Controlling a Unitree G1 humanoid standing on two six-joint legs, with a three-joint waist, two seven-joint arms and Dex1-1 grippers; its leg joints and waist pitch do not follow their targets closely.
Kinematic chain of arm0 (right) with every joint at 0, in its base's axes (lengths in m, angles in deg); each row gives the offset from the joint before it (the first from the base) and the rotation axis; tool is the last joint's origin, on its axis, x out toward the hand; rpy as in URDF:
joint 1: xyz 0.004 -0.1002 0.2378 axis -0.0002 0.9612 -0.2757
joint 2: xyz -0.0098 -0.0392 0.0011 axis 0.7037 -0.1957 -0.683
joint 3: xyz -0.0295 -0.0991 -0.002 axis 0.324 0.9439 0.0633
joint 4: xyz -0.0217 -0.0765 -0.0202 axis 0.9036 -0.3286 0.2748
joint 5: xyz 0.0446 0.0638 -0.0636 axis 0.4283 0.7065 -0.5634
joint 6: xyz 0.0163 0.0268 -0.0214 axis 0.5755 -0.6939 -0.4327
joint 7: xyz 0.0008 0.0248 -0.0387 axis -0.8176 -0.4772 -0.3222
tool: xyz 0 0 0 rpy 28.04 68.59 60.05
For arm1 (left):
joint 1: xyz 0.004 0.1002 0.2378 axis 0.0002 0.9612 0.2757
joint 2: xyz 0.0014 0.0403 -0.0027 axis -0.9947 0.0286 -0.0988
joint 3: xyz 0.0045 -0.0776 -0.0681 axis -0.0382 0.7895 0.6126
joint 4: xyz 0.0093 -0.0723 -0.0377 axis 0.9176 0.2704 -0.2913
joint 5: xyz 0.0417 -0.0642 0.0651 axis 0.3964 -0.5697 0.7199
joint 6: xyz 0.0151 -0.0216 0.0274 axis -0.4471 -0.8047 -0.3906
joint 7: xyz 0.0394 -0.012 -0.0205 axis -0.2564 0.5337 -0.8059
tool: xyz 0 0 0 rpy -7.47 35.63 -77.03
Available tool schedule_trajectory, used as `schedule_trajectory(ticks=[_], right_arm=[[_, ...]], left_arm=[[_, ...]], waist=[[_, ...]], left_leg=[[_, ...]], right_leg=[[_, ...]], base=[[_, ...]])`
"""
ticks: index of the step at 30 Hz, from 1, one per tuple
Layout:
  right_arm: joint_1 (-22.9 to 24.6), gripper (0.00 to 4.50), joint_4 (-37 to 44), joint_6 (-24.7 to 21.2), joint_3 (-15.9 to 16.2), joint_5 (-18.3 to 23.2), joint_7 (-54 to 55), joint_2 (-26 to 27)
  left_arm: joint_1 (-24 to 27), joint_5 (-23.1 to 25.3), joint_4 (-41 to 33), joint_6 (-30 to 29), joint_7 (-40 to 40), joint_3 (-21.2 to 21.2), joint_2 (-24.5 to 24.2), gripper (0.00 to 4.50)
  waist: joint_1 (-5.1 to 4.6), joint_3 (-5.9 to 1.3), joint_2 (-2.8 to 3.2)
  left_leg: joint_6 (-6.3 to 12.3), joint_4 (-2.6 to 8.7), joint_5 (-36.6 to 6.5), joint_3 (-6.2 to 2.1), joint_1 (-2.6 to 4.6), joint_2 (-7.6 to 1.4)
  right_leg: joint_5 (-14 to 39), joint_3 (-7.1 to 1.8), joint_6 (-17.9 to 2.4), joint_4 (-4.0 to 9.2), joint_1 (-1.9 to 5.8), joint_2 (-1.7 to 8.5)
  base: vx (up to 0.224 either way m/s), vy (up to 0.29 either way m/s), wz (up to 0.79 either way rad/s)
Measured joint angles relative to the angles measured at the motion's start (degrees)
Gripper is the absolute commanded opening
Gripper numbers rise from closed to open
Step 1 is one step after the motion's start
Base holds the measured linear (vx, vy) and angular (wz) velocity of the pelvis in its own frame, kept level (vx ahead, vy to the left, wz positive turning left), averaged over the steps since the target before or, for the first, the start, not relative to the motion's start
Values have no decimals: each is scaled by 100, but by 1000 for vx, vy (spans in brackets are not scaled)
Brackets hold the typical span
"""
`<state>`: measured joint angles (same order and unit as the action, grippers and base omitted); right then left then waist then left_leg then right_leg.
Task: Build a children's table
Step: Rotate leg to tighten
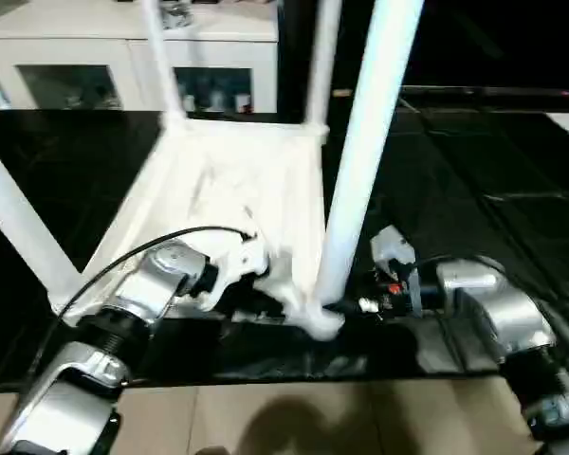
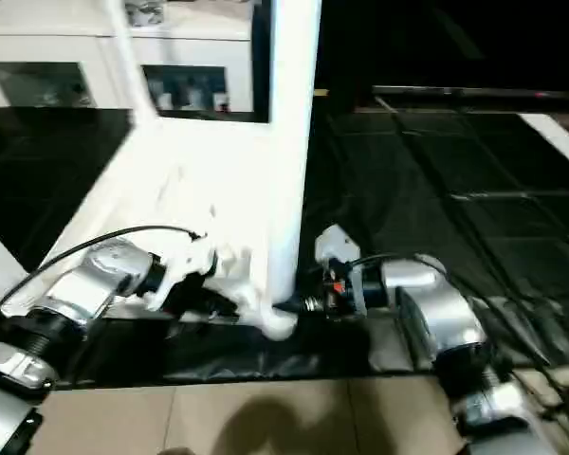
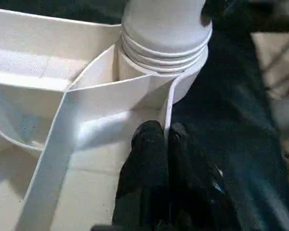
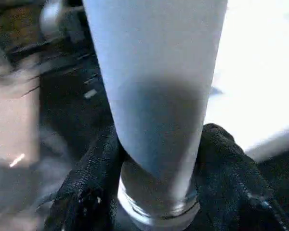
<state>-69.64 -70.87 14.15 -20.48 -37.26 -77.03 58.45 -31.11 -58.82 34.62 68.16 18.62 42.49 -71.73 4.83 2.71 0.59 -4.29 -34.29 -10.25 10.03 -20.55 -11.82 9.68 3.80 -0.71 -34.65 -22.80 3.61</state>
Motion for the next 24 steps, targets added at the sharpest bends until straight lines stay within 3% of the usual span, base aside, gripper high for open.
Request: schedule_trajectory(ticks=[4, 6, 12, 16, 17, 24], right_arm=[[-13, 196, -9, -264, -332, -202, 1349, 655], [-68, 195, -36, -337, -373, -236, 1657, 785], [-741, 195, -801, -438, -795, -458, 3440, 1763], [-767, 195, -787, -413, -855, -549, 3683, 1875], [-743, 251, -765, -365, -854, -554, 3682, 1875], [-586, 313, -621, -186, -880, -453, 3460, 1917]], left_arm=[[-29, 12, 10, -497, -804, 273, 260, 0], [-39, 9, 9, -599, -984, 330, 329, 0], [-138, 82, 9, -1040, -2266, 711, 745, 0], [-156, 101, -49, -1118, -2447, 727, 830, 0], [-155, 108, -75, -1118, -2435, 725, 824, 0], [-154, 119, -134, -982, -2177, 636, 660, 0]], waist=[[-208, 15, -23], [-263, 15, -24], [-469, 24, -49], [-434, 18, -62], [-413, 18, -62], [-379, 18, -61]], left_leg=[[-14, 3, 7, -31, 5, 1], [-16, 11, 8, -37, 4, 2], [-19, 14, 3, -49, -22, 5], [-23, 17, -26, -44, -31, 10], [-26, 30, -27, -41, -30, 8], [-37, 69, -20, -33, -42, -1]], right_leg=[[0, 30, 0, 3, -12, -1], [0, 37, 0, 21, -17, -1], [-12, 39, -20, 67, -52, -8], [-69, 25, -47, 60, -58, -8], [-73, 26, -54, 60, -61, -13], [-77, 23, -72, 58, -100, -24]], base=[[0, 0, 0], [0, 0, 0], [0, 0, 0], [0, 0, 0], [0, 0, 0], [0, 0, 0]])
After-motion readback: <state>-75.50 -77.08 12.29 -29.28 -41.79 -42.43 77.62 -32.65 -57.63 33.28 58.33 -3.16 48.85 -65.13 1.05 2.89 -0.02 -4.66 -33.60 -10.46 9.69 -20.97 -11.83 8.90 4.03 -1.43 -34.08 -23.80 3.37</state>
